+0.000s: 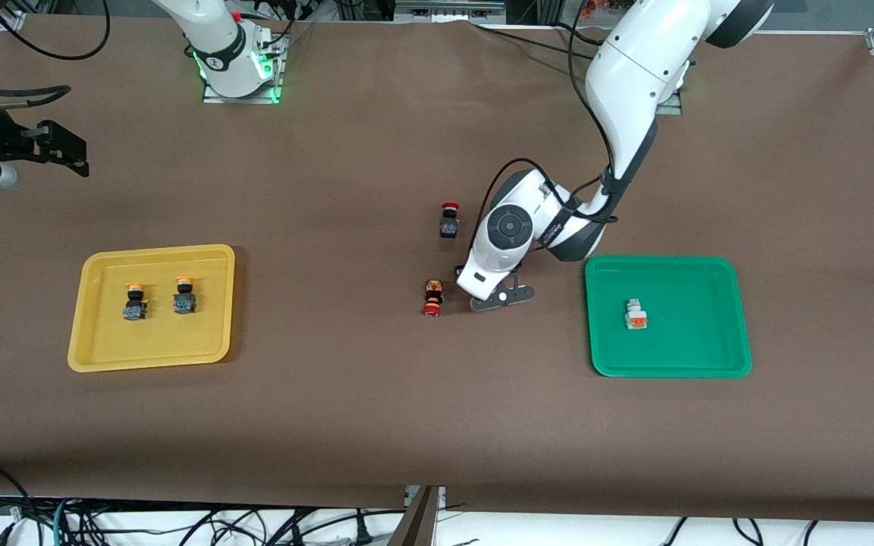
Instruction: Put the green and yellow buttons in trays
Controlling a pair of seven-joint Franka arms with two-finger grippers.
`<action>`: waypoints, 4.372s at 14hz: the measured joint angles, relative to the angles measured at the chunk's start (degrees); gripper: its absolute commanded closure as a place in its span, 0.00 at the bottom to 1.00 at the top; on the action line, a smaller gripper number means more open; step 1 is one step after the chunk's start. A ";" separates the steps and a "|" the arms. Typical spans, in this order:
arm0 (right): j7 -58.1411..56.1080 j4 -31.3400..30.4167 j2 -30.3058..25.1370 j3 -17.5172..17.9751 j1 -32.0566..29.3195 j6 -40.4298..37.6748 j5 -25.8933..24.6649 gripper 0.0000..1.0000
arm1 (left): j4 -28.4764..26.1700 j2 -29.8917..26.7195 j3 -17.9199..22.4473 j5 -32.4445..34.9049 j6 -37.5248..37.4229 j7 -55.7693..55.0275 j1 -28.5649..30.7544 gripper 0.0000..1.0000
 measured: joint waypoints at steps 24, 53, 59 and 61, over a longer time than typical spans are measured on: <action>3.75 0.13 0.01 -0.02 -0.09 -0.05 1.26 0.00 | 8.02 -3.88 2.41 2.89 -25.39 63.67 35.40 1.00; 3.77 0.30 0.14 -0.04 -0.52 -0.06 1.31 0.00 | 6.80 -37.98 -0.72 -0.62 -47.59 49.82 32.35 0.00; 3.77 0.32 0.19 -0.05 -0.53 -0.05 1.31 0.00 | -1.71 -47.07 -0.36 -4.53 -47.33 47.83 35.74 0.00; 3.77 0.32 0.20 -0.05 -0.53 -0.05 1.31 0.00 | -5.64 -47.31 -0.35 -4.75 -44.10 47.83 36.03 0.00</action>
